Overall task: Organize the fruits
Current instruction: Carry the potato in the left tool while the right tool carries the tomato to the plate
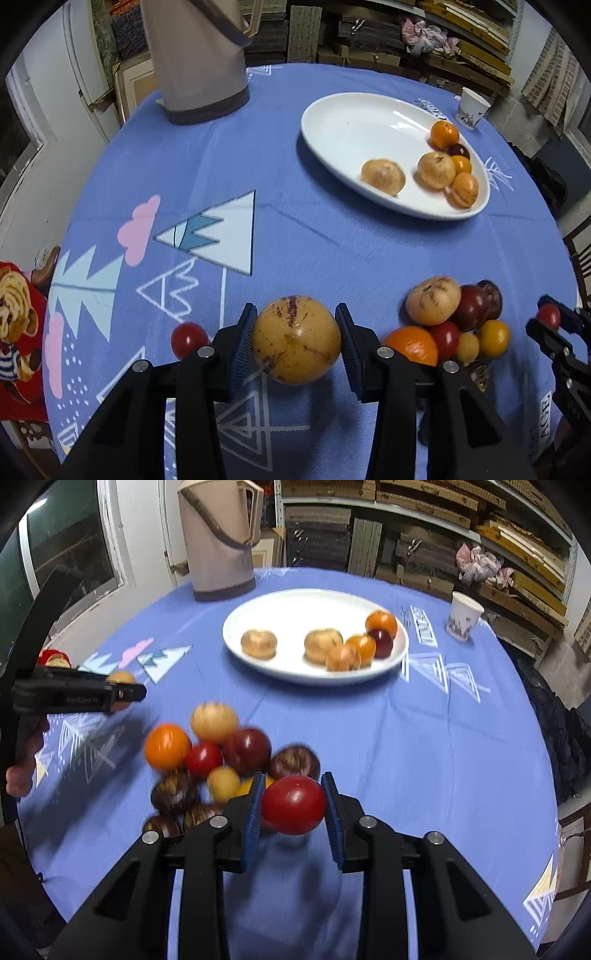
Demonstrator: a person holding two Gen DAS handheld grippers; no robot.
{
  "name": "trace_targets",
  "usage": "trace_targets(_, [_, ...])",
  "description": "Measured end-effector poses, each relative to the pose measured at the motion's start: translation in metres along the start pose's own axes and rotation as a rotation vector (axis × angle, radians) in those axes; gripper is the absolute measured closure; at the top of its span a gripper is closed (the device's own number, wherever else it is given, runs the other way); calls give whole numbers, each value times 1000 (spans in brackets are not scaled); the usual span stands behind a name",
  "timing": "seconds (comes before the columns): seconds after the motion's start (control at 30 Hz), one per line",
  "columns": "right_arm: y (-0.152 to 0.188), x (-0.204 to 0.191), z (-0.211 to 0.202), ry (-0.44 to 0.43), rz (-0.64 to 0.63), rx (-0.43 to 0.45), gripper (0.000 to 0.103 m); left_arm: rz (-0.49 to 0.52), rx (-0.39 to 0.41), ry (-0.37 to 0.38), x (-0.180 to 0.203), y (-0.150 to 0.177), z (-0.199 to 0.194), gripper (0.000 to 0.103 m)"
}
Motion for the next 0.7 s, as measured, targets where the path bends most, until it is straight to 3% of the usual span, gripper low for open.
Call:
trace_targets(0.33, [-70, 8, 27, 19, 10, 55, 73, 25, 52, 48, 42, -61, -8, 59])
trace_targets(0.7, [-114, 28, 90, 12, 15, -1, 73, 33, 11, 52, 71, -131, 41, 59])
Point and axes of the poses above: each gripper's, at about its wrist camera, not at the fingertips, and z roughly the way its jaws point, x to its right, y to its underside, the point moved 8 cm from there along z, roughly the way its jaws point, and after that the axes turned 7 degrees about -z, right-handed, at the moved point
